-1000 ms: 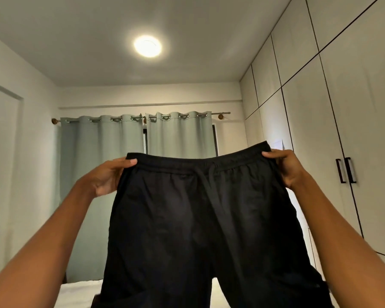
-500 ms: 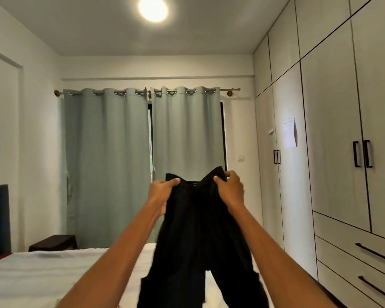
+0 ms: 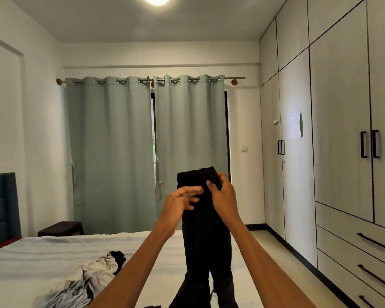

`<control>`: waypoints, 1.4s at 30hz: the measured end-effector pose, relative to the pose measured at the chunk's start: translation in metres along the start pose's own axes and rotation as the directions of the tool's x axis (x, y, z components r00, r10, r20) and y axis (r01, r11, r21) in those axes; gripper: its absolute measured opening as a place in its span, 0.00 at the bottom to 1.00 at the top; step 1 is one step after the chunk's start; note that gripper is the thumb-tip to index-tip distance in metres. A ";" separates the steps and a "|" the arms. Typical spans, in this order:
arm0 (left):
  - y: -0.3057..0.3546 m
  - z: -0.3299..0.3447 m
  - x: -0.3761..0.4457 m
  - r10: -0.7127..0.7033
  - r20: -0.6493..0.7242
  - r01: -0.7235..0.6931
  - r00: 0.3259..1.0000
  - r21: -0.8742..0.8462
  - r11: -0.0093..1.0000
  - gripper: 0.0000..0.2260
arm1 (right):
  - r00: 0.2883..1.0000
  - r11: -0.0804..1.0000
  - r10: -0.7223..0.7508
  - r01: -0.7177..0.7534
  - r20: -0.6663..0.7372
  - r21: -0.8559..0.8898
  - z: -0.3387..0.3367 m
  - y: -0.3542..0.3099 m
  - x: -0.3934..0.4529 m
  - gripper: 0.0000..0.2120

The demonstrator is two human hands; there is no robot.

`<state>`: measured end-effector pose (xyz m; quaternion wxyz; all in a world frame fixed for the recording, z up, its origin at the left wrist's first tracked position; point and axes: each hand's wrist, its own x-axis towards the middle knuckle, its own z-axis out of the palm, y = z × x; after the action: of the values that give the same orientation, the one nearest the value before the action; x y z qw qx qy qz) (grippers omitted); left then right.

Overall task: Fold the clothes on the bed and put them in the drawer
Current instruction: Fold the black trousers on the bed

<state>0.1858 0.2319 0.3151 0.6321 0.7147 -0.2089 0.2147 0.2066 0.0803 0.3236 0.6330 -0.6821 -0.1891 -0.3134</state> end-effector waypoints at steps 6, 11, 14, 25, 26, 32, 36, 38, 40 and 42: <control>-0.036 -0.043 -0.022 -0.198 -0.034 0.193 0.980 -0.116 0.974 0.36 | 0.974 0.809 0.182 -0.228 0.137 0.542 -0.039 -0.010 -0.004 0.14; -0.003 -0.043 -0.010 -0.200 0.066 0.207 0.978 -0.117 0.971 0.16 | 0.967 0.838 0.199 -0.253 0.162 0.483 -0.065 -0.016 0.005 0.15; 0.014 -0.034 0.006 0.017 -0.106 -0.008 0.994 0.087 0.996 0.12 | 0.993 0.978 0.089 -0.102 0.077 0.182 -0.081 -0.021 0.019 0.16; 0.055 -0.035 0.071 -0.290 0.060 0.219 0.955 0.514 0.829 0.14 | 0.907 0.877 0.374 -0.277 0.196 -0.392 -0.101 -0.039 0.079 0.12; 0.051 -0.037 0.077 -0.359 0.107 0.247 0.927 0.549 0.799 0.15 | 0.872 0.863 0.436 -0.334 0.224 -0.379 -0.104 -0.033 0.082 0.11; -0.023 -0.048 0.114 -0.659 0.370 0.415 0.655 0.552 0.723 0.19 | 0.608 0.713 0.699 -0.553 0.376 -0.432 -0.121 0.053 0.100 0.17; -0.111 -0.036 0.144 -0.758 0.378 0.539 0.531 0.540 0.647 0.20 | 0.420 0.601 0.787 -0.687 0.453 -0.408 -0.120 0.143 0.120 0.17; -0.156 -0.028 0.167 -0.799 0.315 0.581 0.512 0.558 0.593 0.20 | 0.331 0.521 0.824 -0.761 0.460 -0.386 -0.110 0.189 0.136 0.20; -0.193 -0.020 0.190 -0.807 0.268 0.667 0.527 0.457 0.588 0.18 | 0.313 0.492 0.836 -0.791 0.450 -0.364 -0.098 0.223 0.158 0.24; -0.231 -0.013 0.215 -0.823 0.220 0.783 0.524 0.257 0.567 0.18 | 0.325 0.487 0.843 -0.800 0.428 -0.351 -0.082 0.262 0.183 0.25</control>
<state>0.4935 0.2648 0.2514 0.5710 0.7926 0.0604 -0.2053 0.4970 -0.0590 0.2505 0.5930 -0.7640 0.0214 0.2532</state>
